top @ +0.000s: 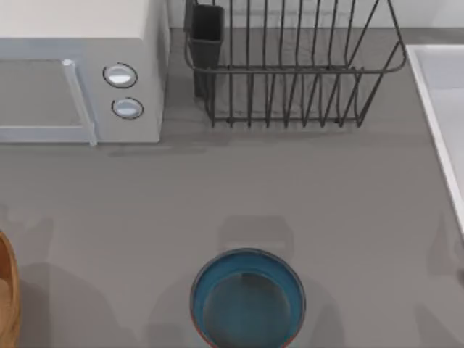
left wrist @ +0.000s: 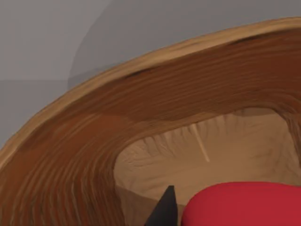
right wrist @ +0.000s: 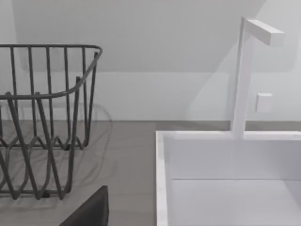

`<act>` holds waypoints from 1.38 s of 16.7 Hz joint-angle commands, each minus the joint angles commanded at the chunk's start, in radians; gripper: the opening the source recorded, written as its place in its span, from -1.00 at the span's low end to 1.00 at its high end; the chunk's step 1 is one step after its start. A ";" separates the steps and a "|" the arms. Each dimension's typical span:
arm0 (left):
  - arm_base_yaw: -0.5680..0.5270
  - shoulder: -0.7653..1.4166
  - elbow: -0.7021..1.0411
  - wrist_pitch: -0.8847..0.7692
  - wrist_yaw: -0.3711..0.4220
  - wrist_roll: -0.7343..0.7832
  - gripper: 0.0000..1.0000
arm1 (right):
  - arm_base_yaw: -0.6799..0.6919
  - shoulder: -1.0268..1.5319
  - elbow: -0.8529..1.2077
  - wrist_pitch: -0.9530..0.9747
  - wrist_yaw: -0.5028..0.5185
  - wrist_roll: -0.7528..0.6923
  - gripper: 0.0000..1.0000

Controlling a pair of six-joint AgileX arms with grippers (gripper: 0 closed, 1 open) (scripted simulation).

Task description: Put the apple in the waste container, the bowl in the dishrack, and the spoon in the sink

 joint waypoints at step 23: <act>0.000 0.000 0.000 0.000 0.000 0.000 1.00 | 0.000 0.000 0.000 0.000 0.000 0.000 1.00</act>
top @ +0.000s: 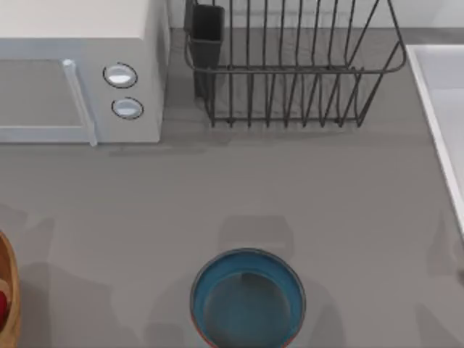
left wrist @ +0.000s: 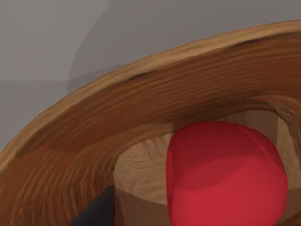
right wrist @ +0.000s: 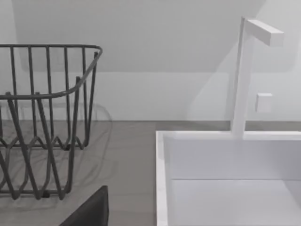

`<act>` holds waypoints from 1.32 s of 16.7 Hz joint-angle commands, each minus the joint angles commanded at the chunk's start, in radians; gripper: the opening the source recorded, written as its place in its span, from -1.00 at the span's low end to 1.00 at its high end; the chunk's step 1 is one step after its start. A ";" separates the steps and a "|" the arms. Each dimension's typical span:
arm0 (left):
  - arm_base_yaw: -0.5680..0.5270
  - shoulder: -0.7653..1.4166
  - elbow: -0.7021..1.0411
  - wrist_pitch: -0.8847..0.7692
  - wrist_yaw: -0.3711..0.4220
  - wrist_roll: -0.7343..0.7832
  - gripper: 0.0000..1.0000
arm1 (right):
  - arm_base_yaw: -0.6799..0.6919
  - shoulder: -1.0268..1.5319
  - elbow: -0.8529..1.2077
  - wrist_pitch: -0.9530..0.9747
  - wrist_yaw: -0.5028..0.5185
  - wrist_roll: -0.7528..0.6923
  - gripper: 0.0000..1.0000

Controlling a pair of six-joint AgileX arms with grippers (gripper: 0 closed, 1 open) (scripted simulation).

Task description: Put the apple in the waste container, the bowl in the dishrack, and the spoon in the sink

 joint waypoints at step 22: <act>-0.284 -1.136 -0.773 0.907 -0.321 -1.537 1.00 | 0.000 0.000 0.000 0.000 0.000 0.000 1.00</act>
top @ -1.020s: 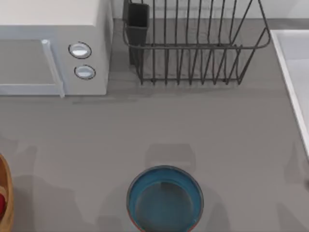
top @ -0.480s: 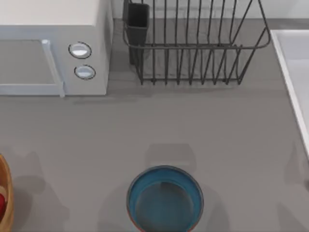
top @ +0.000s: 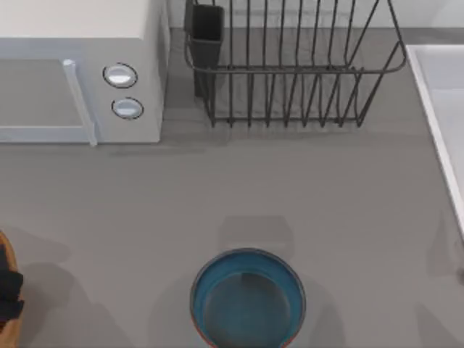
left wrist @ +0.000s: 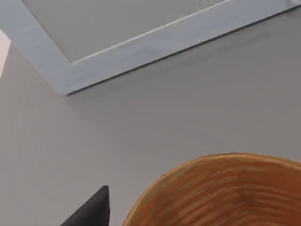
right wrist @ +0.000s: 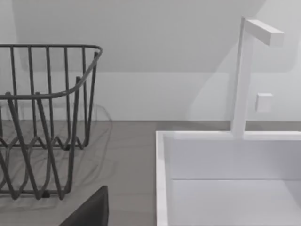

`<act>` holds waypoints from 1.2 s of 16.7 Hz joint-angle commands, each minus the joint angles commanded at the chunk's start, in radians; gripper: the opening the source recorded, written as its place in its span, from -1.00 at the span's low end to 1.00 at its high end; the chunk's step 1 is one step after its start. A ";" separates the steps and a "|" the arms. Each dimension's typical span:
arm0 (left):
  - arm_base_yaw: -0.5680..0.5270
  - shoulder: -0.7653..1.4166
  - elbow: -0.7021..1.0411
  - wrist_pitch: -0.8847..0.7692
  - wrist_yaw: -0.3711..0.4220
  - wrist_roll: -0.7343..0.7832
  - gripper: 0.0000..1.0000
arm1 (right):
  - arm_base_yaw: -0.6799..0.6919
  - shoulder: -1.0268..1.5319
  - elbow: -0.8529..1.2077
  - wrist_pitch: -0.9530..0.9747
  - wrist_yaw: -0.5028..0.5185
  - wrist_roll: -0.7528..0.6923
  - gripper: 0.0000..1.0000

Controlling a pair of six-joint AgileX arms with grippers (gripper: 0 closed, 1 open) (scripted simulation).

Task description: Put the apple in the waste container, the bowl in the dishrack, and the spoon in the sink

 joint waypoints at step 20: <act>-0.107 -0.271 -0.104 0.270 -0.039 -0.444 1.00 | 0.191 0.218 0.216 -0.164 0.006 0.100 1.00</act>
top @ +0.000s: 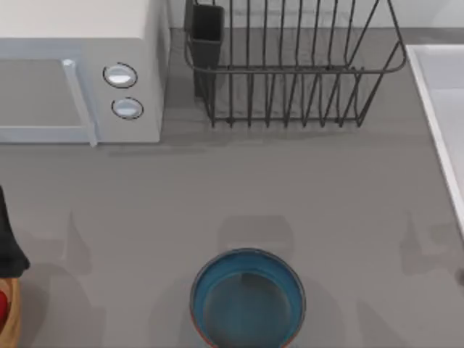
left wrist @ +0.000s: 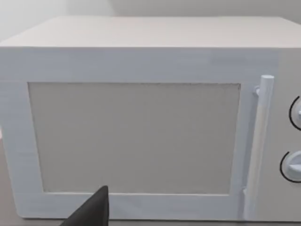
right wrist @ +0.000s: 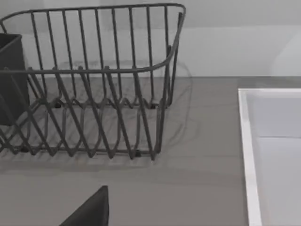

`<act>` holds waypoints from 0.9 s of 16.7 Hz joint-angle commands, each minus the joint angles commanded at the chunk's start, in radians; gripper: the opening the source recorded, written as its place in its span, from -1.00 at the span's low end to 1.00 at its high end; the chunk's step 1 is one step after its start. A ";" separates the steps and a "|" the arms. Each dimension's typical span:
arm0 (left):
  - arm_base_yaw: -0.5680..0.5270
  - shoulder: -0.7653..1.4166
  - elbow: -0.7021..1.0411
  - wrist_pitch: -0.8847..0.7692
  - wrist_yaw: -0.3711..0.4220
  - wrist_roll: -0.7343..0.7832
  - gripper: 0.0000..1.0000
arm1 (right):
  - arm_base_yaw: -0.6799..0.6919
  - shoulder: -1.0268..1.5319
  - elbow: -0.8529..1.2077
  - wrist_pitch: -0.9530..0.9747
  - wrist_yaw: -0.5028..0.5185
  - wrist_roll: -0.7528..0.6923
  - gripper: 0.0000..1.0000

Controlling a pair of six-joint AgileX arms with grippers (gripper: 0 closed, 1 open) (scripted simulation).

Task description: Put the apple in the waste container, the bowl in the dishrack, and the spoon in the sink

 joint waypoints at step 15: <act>0.000 0.000 0.000 0.000 0.000 0.000 1.00 | 0.597 1.396 1.092 -0.904 -0.010 0.312 1.00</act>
